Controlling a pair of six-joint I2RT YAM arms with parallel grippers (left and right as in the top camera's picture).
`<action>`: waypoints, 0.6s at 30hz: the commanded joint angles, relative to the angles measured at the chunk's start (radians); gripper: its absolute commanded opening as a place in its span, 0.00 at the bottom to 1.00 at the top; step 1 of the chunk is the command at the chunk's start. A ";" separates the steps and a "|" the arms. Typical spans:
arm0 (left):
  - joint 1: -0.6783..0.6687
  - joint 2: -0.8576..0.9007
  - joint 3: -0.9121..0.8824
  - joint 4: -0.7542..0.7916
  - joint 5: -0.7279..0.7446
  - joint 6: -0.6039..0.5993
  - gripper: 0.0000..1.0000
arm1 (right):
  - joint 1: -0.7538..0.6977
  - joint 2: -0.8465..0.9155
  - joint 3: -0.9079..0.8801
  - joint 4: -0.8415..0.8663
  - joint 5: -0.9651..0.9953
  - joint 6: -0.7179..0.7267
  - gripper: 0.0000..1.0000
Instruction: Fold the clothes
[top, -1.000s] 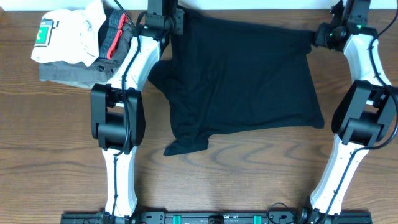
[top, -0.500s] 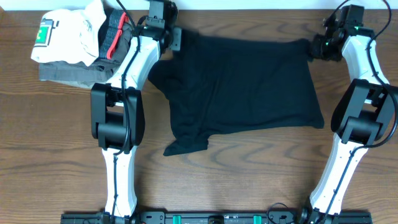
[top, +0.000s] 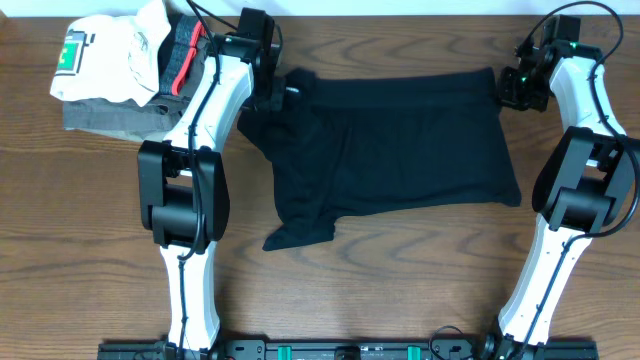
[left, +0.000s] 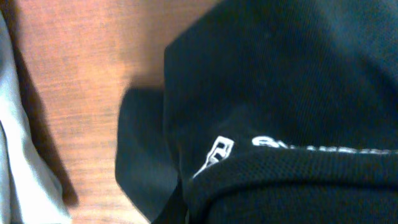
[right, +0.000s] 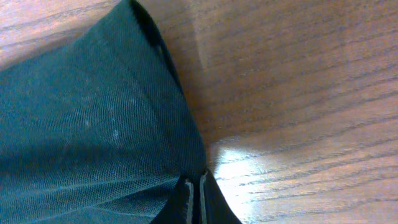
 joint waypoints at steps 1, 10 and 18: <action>0.016 -0.029 0.002 -0.045 -0.034 -0.019 0.27 | 0.007 -0.037 0.007 0.005 0.026 -0.020 0.11; 0.016 -0.029 0.002 -0.136 -0.034 -0.018 0.56 | -0.016 -0.037 0.020 0.010 0.037 -0.022 0.49; 0.016 -0.084 0.002 -0.211 -0.034 -0.015 0.56 | -0.045 -0.079 0.135 -0.154 0.030 -0.027 0.51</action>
